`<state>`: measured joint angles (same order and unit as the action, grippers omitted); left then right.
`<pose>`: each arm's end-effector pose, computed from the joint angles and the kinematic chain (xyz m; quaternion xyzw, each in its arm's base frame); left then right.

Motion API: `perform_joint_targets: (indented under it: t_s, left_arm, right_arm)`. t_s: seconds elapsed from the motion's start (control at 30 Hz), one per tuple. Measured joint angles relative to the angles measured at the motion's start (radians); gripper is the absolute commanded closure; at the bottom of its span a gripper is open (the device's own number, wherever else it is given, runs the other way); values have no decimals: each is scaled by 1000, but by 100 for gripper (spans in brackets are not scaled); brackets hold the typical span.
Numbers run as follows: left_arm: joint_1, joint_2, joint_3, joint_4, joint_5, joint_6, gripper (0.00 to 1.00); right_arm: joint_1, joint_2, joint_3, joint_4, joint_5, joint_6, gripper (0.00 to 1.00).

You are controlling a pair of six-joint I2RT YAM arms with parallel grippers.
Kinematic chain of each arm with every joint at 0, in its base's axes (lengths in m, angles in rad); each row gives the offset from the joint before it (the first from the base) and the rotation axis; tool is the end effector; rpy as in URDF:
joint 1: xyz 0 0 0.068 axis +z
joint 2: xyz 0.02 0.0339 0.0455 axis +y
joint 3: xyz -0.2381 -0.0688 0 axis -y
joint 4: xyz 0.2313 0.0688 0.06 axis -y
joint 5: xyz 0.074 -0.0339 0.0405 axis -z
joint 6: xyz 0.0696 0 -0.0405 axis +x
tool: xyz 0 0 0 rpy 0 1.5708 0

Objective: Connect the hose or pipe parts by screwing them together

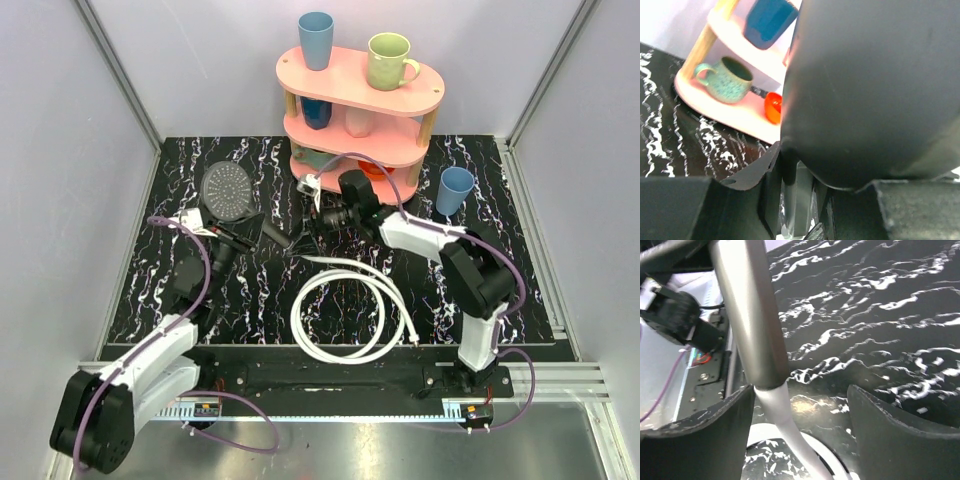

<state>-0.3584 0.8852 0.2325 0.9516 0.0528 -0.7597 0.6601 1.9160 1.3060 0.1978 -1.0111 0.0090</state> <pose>0.2109 -0.0829 0.2472 -0.0975 0.5861 -0.4398 0.6735 0.3005 0.3079 0.2098 -0.4854 0.6089 0.5401 0.3193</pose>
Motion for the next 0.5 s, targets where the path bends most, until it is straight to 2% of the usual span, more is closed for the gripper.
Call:
perform_joint_targets:
  t_s: [0.1,0.13,0.17,0.3,0.5]
  left_arm:
    - [-8,-48,87,-254,-67,-17,100]
    - [-10,-56,117,-323,-89,-27,100]
    - [-11,-66,158,-415,-121,-43,100]
    - [-15,-81,283,-683,-225,-106,100]
    - [-16,-73,412,-990,-335,-219,100]
  right_arm:
    - [2,-90,-119,106,135,17,11]
    - [5,-130,-167,151,192,15,3]
    - [10,-161,-201,183,240,10,0]
    - [83,-254,-306,291,476,-82,0]
    - [283,-270,-380,407,823,-324,5]
